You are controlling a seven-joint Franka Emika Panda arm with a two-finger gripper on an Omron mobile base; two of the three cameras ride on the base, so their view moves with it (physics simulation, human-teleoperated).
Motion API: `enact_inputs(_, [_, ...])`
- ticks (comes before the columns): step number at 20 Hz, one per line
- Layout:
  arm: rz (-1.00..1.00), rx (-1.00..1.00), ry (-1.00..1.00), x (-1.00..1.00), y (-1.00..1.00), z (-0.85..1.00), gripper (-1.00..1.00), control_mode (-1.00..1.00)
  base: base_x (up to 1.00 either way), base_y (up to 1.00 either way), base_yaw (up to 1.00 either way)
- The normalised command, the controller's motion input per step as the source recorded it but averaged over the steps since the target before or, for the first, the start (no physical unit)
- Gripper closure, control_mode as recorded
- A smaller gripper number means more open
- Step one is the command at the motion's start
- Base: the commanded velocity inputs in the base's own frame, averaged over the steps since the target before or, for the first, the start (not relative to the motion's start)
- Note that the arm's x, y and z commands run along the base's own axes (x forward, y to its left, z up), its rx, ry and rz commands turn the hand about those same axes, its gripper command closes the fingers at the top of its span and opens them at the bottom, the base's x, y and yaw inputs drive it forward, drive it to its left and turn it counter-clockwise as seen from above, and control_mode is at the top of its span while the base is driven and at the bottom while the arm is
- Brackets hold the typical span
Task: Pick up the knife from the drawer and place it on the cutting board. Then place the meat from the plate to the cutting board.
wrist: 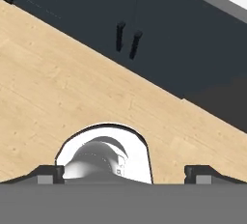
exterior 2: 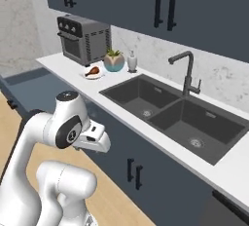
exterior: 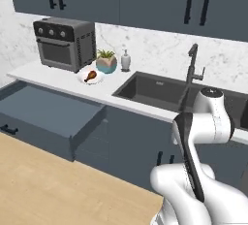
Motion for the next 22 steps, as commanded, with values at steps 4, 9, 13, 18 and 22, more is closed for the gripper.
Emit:
enact_inputs(4, [0.0,0.0,0.0,0.0,0.0,0.0,-1.0,1.0,1.0,0.31,0.02])
enact_inputs(9, [0.0,0.0,0.0,0.0,0.0,0.0,-1.0,1.0,1.0,0.23,0.0])
enact_inputs(13, [0.0,0.0,0.0,0.0,0.0,0.0,-1.0,1.0,1.0,0.56,0.0])
enact_inputs(18, [0.0,0.0,0.0,0.0,0.0,0.0,-1.0,1.0,1.0,0.06,0.0])
enact_inputs(22, [0.0,0.0,0.0,0.0,0.0,0.0,-1.0,1.0,0.76,-0.29,0.05])
